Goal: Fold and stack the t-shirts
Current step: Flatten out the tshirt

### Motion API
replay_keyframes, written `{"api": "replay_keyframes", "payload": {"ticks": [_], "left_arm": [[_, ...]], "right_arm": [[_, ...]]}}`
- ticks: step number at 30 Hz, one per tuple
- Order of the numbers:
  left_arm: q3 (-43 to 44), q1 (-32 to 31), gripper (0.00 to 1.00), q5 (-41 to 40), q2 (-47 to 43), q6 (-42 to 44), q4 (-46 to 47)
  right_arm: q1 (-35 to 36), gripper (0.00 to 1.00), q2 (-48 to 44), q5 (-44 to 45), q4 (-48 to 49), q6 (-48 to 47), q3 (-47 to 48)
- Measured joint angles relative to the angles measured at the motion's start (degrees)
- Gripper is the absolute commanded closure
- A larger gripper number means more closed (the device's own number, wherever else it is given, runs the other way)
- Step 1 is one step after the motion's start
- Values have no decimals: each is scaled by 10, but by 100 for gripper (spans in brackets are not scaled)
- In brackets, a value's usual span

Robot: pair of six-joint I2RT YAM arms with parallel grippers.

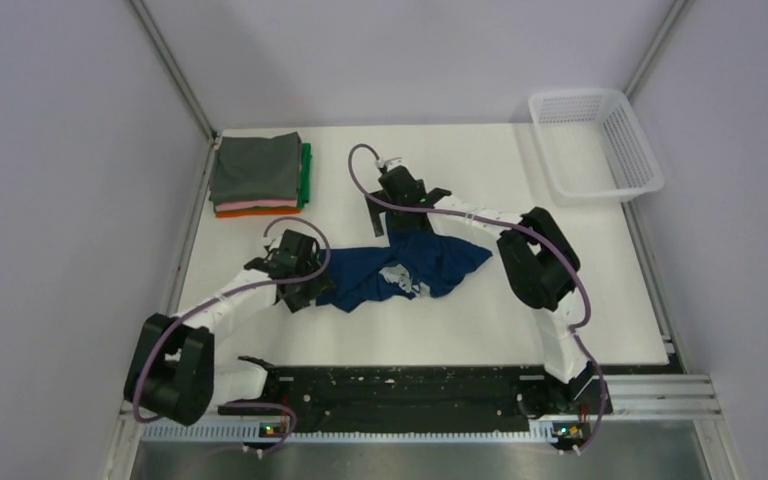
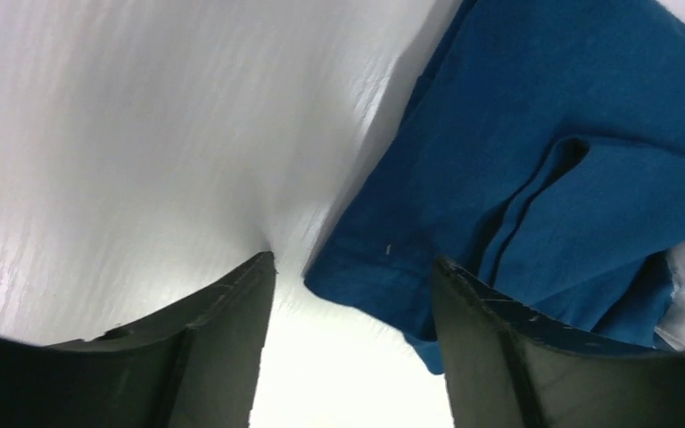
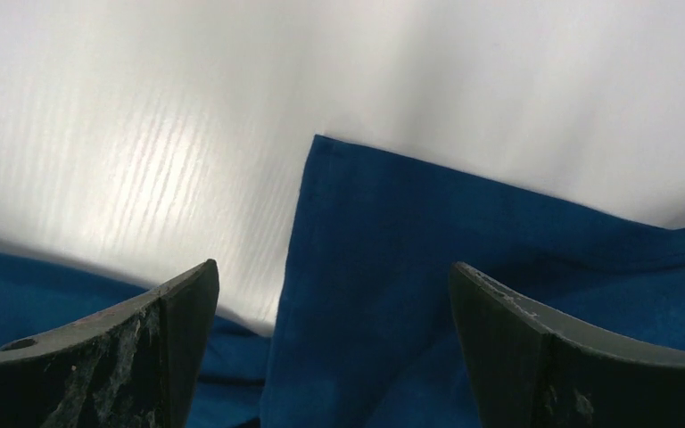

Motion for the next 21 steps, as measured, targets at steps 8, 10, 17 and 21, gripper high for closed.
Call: {"api": "replay_keyframes", "payload": {"ticks": [8, 10, 17, 21], "left_arm": [[82, 0, 64, 26, 110, 30, -27], [87, 0, 76, 28, 119, 34, -27], [89, 0, 100, 31, 119, 35, -36], [87, 0, 100, 31, 93, 35, -52]], "right_arm": [[0, 3, 21, 31, -23, -9, 12], [0, 3, 21, 38, -22, -12, 12], [0, 5, 42, 42, -23, -23, 28], [0, 7, 69, 42, -21, -23, 65]]}}
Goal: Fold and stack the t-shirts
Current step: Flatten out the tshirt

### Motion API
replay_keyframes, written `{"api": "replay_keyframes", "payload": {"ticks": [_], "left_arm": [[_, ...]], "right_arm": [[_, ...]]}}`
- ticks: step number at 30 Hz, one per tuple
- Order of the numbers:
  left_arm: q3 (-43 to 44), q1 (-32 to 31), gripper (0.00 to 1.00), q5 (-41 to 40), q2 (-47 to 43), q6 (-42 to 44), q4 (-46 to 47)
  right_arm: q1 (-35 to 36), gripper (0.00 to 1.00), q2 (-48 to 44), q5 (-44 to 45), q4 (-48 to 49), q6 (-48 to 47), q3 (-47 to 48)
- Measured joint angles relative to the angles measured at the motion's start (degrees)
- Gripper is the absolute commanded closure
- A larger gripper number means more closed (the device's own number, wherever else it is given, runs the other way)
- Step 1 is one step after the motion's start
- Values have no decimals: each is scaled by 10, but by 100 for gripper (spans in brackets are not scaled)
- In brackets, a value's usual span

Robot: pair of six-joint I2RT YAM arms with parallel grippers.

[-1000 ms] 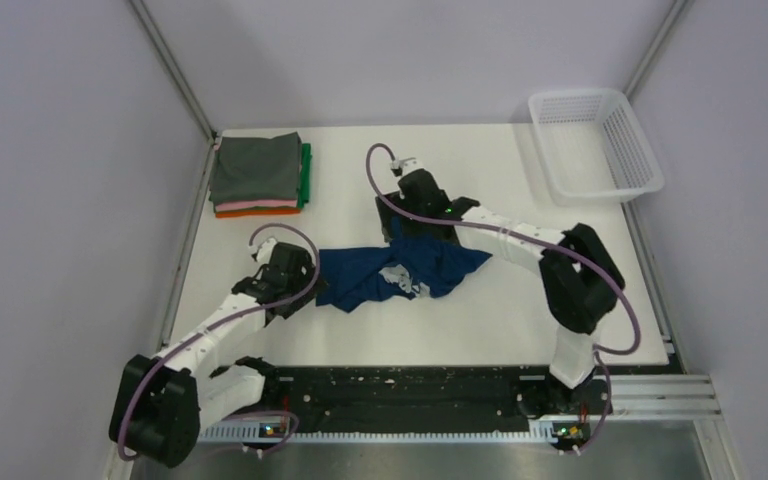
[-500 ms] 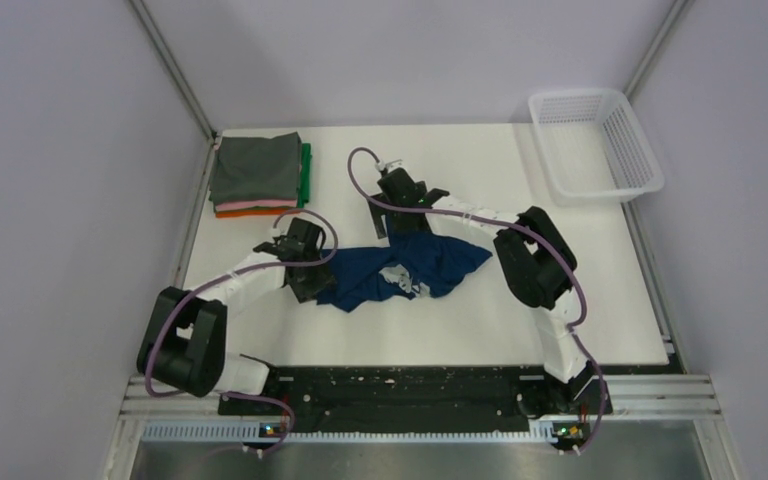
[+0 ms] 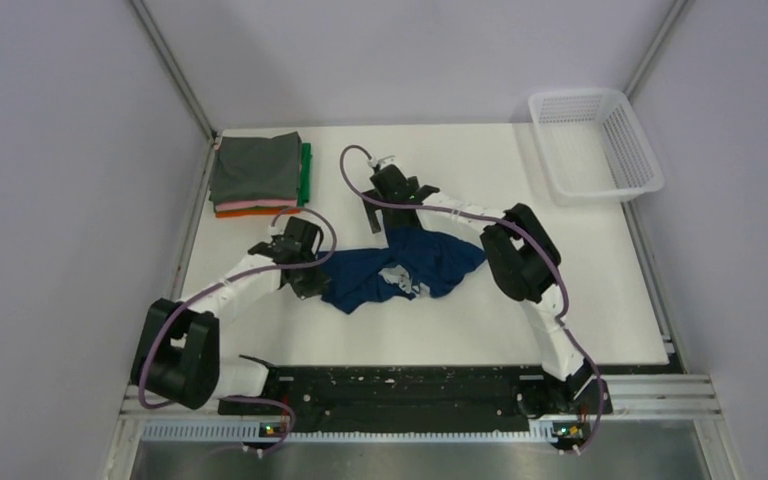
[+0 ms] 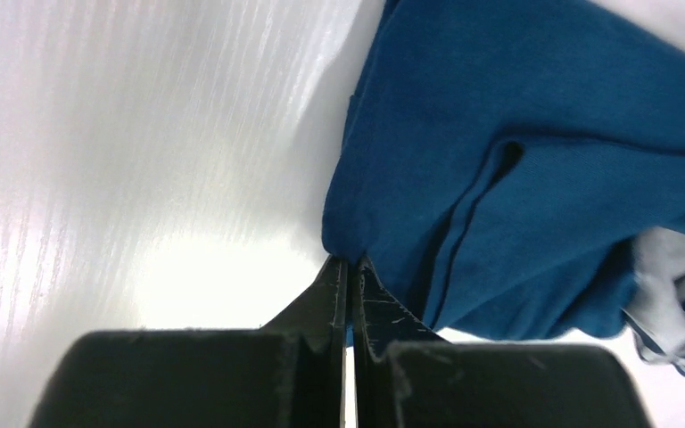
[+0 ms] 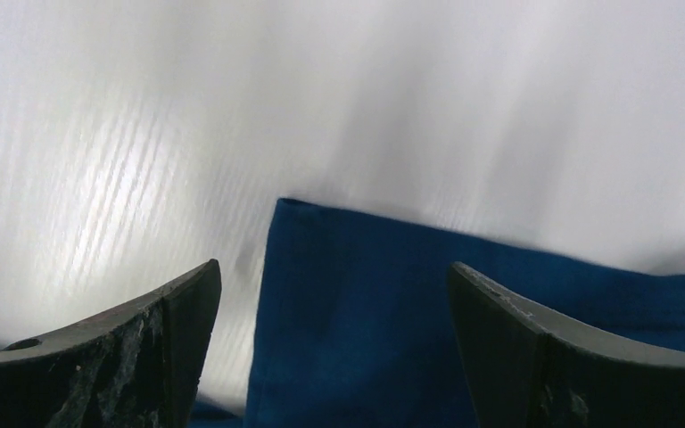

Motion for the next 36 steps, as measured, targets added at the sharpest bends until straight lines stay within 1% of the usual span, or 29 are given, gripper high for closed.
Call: {"api": "replay_keyframes", "payload": {"ticks": [5, 9, 10, 11, 14, 15, 16, 19, 21, 25, 27, 30, 31, 34, 36], "left_arm": [[-5, 0, 100, 7, -73, 2, -5], [-7, 0, 100, 21, -114, 4, -6], [-7, 0, 100, 26, -119, 5, -7], [-7, 0, 100, 33, -124, 5, -8], [-7, 0, 100, 46, -135, 7, -15], [-7, 0, 100, 48, -137, 7, -17], [-7, 0, 100, 49, -138, 8, -20], [-7, 0, 100, 47, -146, 8, -31], [-6, 0, 100, 40, -154, 8, -39], [2, 0, 100, 27, -178, 8, -56], [16, 0, 100, 23, -196, 8, -63], [46, 0, 100, 29, -230, 11, -59], [57, 0, 100, 37, -244, 14, -54], [102, -1, 100, 63, -285, 24, -35], [145, -2, 100, 87, -306, 33, -21]], "right_arm": [[0, 15, 36, 0, 3, 0, 41], [1, 28, 52, 4, 9, 2, 53], [2, 34, 53, 5, 9, 3, 53], [3, 42, 53, 10, 7, 3, 54], [7, 83, 53, 26, 3, 8, 55], [7, 93, 53, 33, 1, 10, 55], [8, 100, 53, 38, -1, 8, 55], [9, 100, 49, 64, 2, 18, 45], [9, 100, 34, 80, 9, 19, 20], [9, 100, -47, 118, 23, 16, -80], [9, 100, -114, 137, 37, 10, -136], [9, 100, -244, 157, 57, -4, -197], [9, 100, -300, 159, 70, -10, -212], [9, 100, -455, 152, 106, -23, -223], [9, 100, -551, 131, 127, -28, -221]]}}
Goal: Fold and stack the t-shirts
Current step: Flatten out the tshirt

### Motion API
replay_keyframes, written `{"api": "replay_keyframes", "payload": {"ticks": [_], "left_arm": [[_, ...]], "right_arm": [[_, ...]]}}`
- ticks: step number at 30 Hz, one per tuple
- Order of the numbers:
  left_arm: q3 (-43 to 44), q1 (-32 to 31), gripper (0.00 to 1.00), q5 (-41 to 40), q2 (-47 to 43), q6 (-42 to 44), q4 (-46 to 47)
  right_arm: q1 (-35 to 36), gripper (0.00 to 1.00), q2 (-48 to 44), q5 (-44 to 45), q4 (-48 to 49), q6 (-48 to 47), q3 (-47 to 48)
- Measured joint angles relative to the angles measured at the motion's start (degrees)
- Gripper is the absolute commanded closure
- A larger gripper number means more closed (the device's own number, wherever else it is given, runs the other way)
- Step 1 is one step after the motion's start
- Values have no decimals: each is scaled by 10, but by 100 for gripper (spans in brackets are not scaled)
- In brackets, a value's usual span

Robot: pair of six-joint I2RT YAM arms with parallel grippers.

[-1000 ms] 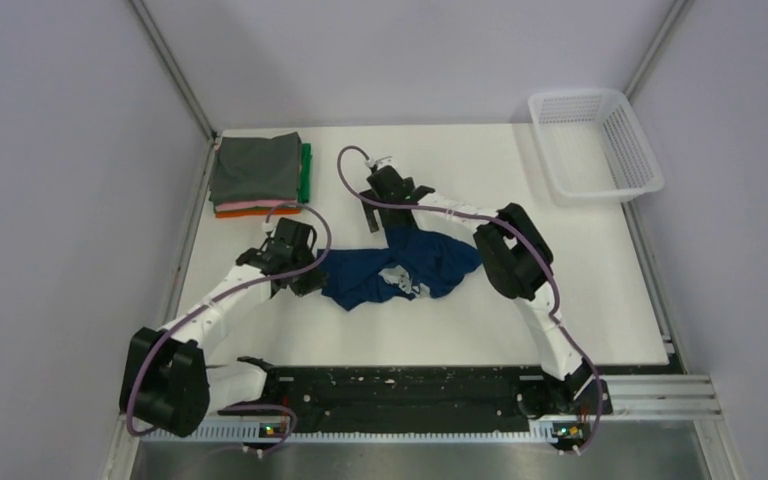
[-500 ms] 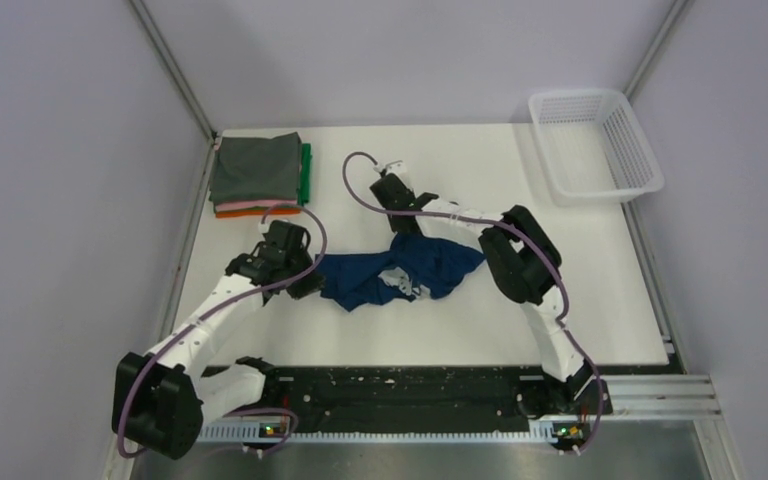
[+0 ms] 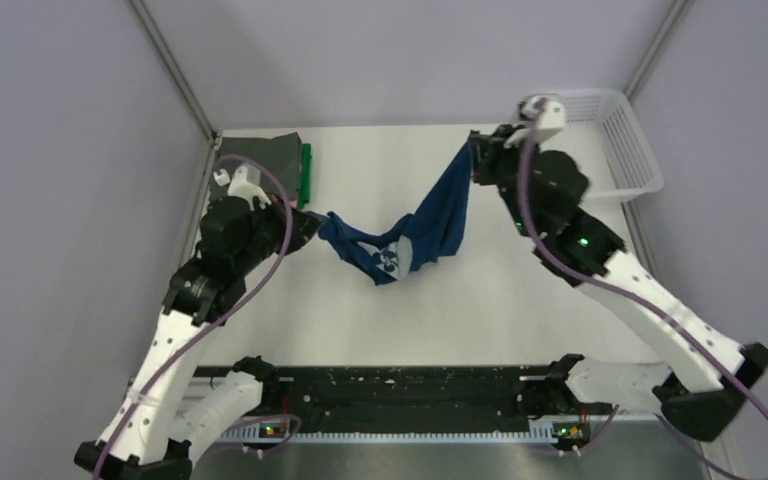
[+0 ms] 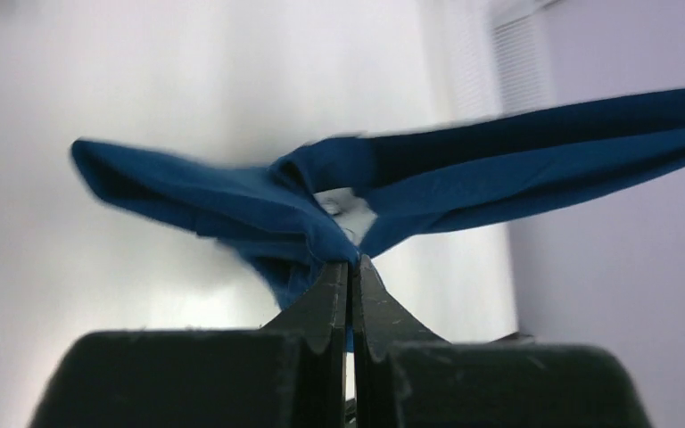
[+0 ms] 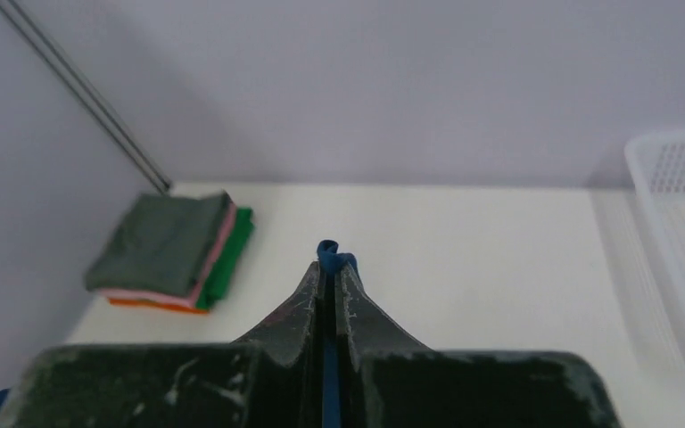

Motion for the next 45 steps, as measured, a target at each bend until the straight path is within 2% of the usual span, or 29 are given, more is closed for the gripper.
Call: {"api": "replay_keyframes", "payload": {"ticks": [4, 9, 12, 19, 28, 33, 37, 41, 43, 45], "left_arm": [[102, -3, 100, 32, -28, 23, 23], [195, -3, 100, 26, -69, 50, 27], [229, -3, 100, -7, -108, 68, 18], [253, -3, 100, -78, -168, 80, -2], [288, -3, 100, -105, -156, 91, 3], [305, -3, 100, -180, -46, 105, 12], [312, 8, 100, -236, 115, 123, 35], [312, 39, 100, -230, 277, 135, 57], [326, 56, 100, -226, 357, 139, 56], [370, 69, 100, -224, 447, 148, 55]], "right_arm": [[0, 100, -130, -38, 5, -7, 24], [0, 100, -208, -59, -19, -26, 68], [0, 100, -245, -51, -37, -41, 74], [0, 100, -326, -36, -63, -54, 74], [0, 100, -353, -37, -71, -53, 66], [0, 100, -352, 18, -61, -55, 8], [0, 100, -347, 113, -24, -68, -72], [-5, 100, -312, 199, 25, -87, -160], [-25, 100, -269, 206, 42, -88, -190], [-69, 100, -205, 172, 54, -67, -211]]}}
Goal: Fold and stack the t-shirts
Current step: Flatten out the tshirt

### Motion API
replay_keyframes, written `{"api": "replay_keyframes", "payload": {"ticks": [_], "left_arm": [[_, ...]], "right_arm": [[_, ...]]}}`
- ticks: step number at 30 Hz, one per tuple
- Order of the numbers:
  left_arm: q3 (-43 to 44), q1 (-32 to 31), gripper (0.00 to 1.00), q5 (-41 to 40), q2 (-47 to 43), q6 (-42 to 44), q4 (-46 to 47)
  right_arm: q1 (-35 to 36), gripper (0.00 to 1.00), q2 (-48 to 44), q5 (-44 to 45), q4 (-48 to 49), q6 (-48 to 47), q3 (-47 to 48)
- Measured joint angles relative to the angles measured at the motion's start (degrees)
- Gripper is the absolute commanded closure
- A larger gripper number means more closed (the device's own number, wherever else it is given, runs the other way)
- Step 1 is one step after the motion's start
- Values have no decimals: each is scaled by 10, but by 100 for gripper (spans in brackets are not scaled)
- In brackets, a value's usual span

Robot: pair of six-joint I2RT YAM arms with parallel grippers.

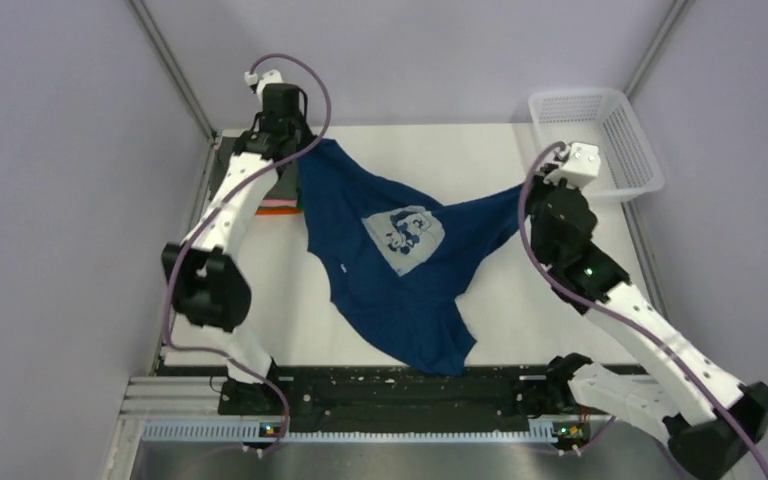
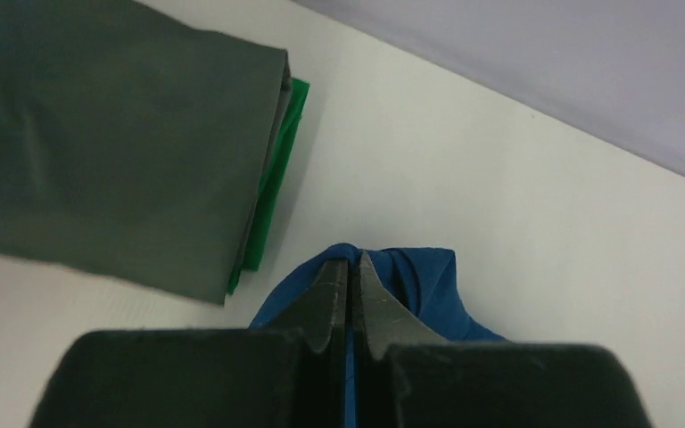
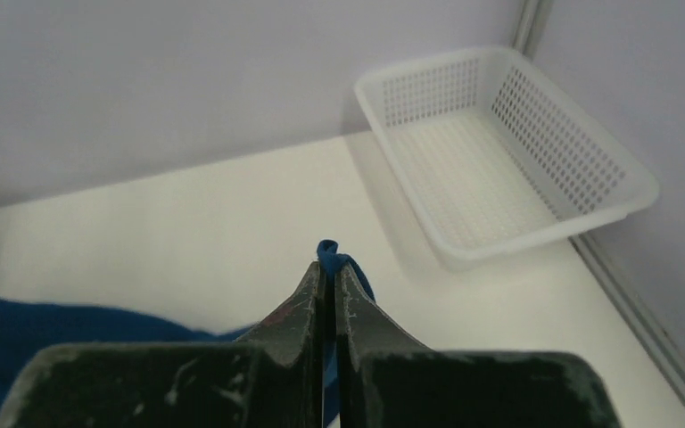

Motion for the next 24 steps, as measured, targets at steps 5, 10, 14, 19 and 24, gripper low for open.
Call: {"api": "replay_keyframes", "payload": {"ticks": [5, 10, 14, 19, 24], "left_arm": [[206, 12, 100, 13, 241, 31, -9], [375, 11, 97, 43, 418, 46, 2], [381, 9, 91, 79, 463, 43, 9], [369, 1, 7, 125, 460, 42, 3], [211, -37, 1, 113, 347, 47, -14]], "right_arm": [[-142, 100, 134, -111, 10, 68, -24], [-211, 100, 272, -182, 21, 123, -51], [-233, 100, 326, -228, 26, 158, -64], [-241, 100, 342, -268, 38, 195, -99], [-241, 100, 342, -295, 37, 224, -146]]}}
